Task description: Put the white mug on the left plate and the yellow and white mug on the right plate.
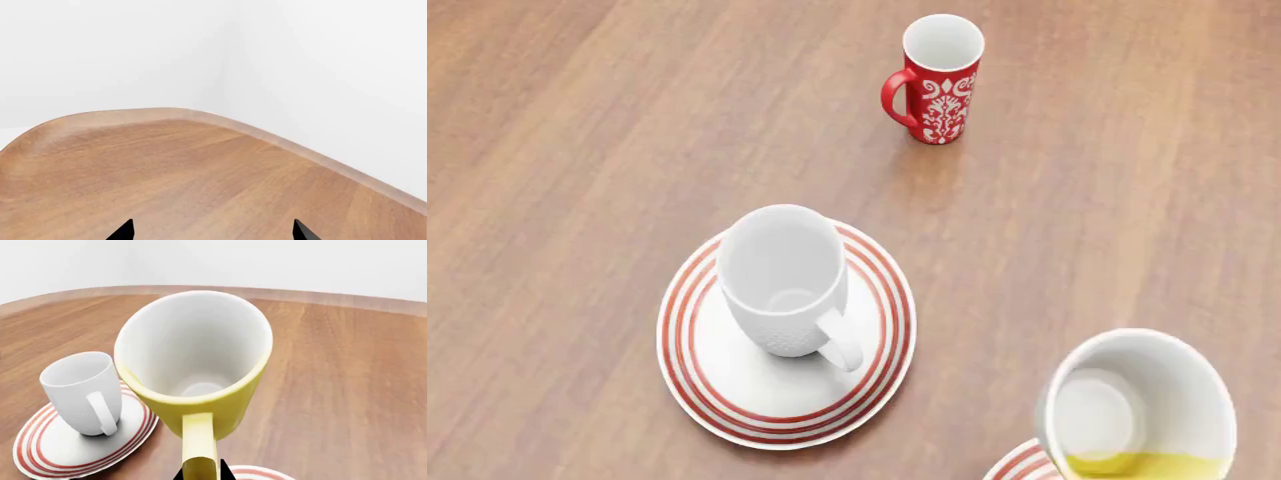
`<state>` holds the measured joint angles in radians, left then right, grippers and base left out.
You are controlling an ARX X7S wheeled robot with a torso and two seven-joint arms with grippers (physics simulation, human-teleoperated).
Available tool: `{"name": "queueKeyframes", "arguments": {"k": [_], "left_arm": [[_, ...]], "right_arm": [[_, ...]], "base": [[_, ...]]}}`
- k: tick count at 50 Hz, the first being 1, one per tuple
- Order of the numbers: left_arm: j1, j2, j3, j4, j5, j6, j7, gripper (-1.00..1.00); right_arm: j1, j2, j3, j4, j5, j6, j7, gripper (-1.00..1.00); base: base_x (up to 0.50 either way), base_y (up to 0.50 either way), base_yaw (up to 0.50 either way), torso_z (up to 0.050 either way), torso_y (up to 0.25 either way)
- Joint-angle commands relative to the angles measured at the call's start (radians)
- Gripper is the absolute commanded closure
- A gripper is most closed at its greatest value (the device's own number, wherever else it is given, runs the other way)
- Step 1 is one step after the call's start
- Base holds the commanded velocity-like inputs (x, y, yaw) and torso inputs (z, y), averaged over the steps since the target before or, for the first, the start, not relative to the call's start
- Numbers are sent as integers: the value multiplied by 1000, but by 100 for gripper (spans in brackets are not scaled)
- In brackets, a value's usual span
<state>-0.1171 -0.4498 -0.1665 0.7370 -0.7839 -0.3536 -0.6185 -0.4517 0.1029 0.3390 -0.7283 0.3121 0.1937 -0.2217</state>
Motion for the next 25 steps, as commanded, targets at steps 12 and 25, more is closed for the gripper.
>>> {"name": "queueKeyframes", "arguments": {"k": [12, 25], "left_arm": [[-3, -8, 1, -1, -7, 0, -5, -100], [6, -10, 1, -1, -7, 7, -2, -100]], "right_arm": [[-225, -65, -27, 78, -8, -303, -50, 100], [-252, -59, -54, 202, 28, -434, -52, 100]], "base": [[0, 0, 0, 0, 1], [0, 0, 0, 0, 0]]}}
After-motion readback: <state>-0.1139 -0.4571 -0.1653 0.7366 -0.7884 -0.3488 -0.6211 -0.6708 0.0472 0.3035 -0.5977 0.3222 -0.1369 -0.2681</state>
